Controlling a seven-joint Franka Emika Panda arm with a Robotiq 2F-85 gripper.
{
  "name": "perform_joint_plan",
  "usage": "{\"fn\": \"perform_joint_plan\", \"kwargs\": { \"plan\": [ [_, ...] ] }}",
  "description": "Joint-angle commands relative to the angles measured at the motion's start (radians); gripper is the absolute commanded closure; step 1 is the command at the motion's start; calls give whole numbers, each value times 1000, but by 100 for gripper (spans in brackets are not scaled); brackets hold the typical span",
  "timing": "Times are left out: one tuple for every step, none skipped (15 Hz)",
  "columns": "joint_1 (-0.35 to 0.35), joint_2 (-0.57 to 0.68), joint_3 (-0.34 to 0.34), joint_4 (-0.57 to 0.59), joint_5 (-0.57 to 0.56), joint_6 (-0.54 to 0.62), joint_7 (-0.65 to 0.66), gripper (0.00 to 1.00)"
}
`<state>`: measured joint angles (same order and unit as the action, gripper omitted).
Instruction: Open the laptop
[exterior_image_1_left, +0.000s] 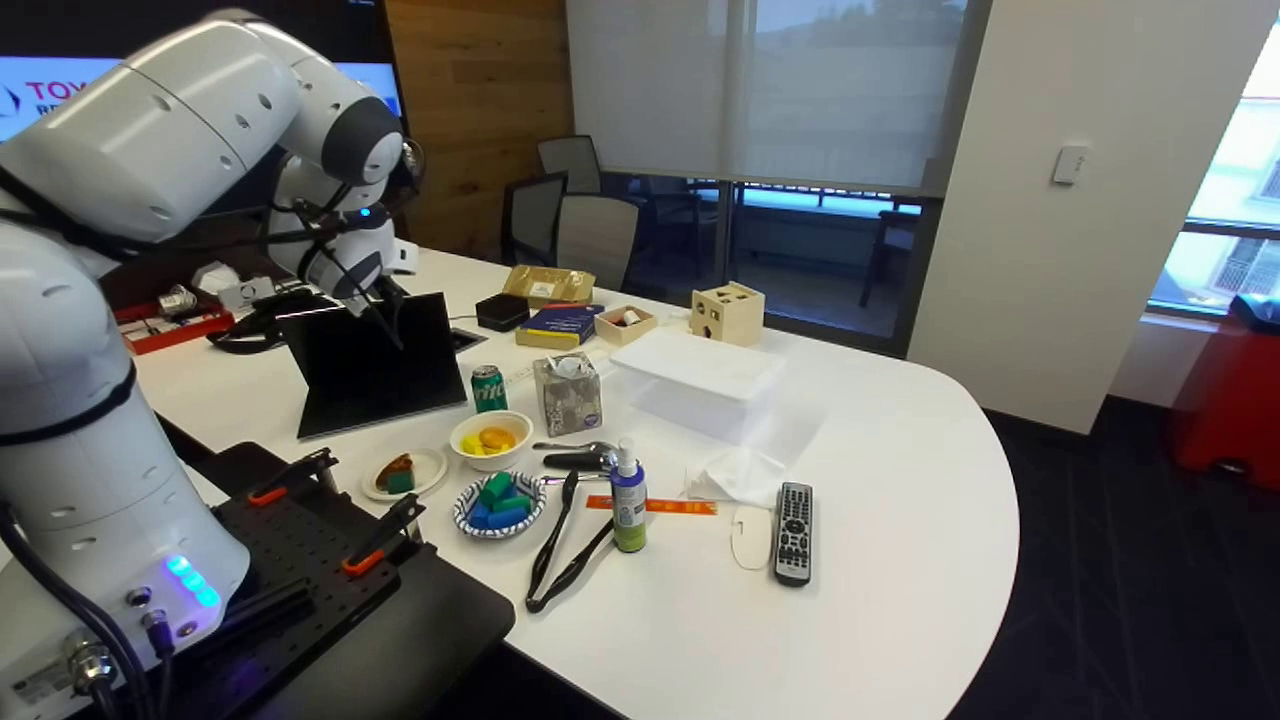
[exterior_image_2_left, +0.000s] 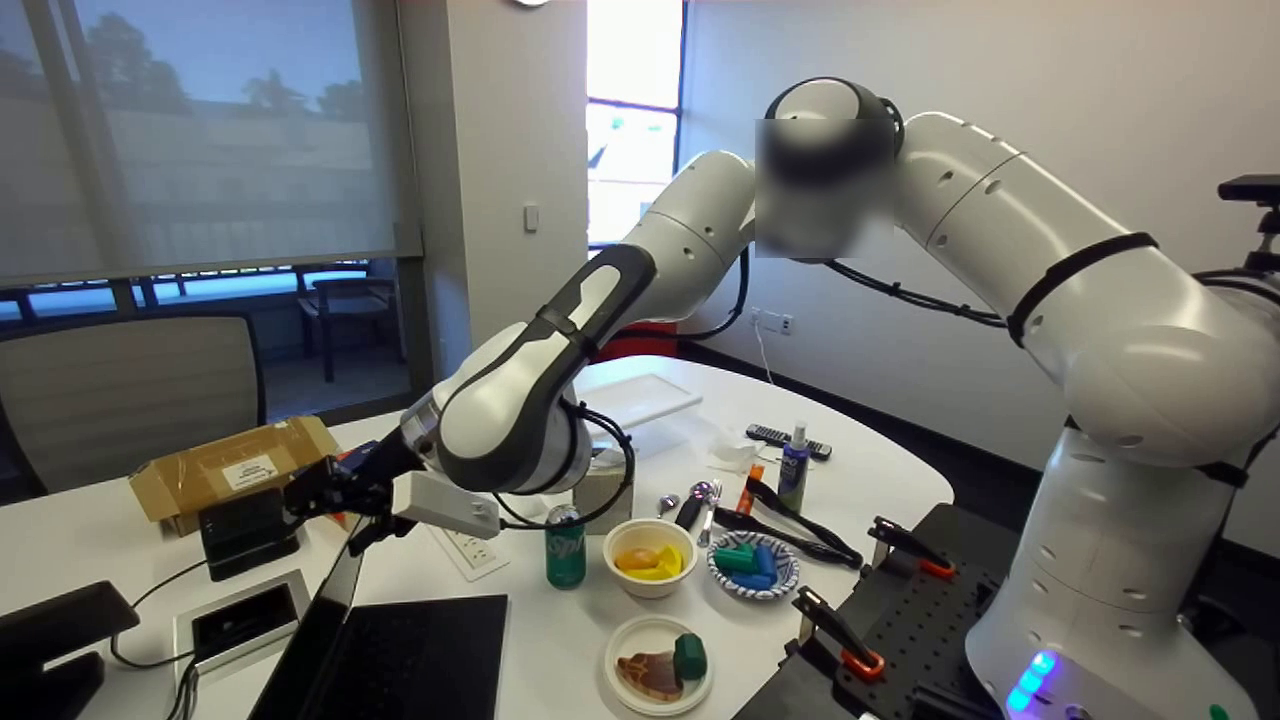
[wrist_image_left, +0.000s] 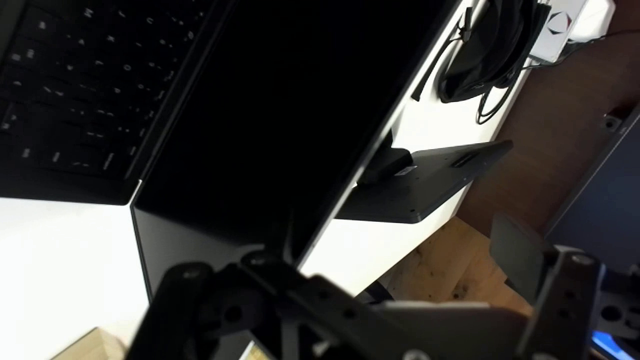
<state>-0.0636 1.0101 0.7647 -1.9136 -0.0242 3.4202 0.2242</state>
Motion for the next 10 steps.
{"fn": "perform_joint_plan", "kwargs": {
  "plan": [
    [63, 4, -15, 125, -7, -67, -37, 0],
    [75, 8, -19, 149, -5, -86, -45, 0],
    [91, 17, -25, 181, -4, -109, -59, 0],
    [107, 24, -32, 211, 0, -130, -68, 0],
    [123, 31, -41, 239, 4, -150, -78, 0],
    [141, 43, -49, 271, 9, -167, -87, 0],
    [156, 54, -54, 301, 10, -181, -95, 0],
    [170, 66, -57, 330, 12, -194, -105, 0],
    [181, 77, -55, 356, 13, -205, -111, 0],
    [193, 84, -57, 379, 15, -215, -116, 0]
  ]
}}
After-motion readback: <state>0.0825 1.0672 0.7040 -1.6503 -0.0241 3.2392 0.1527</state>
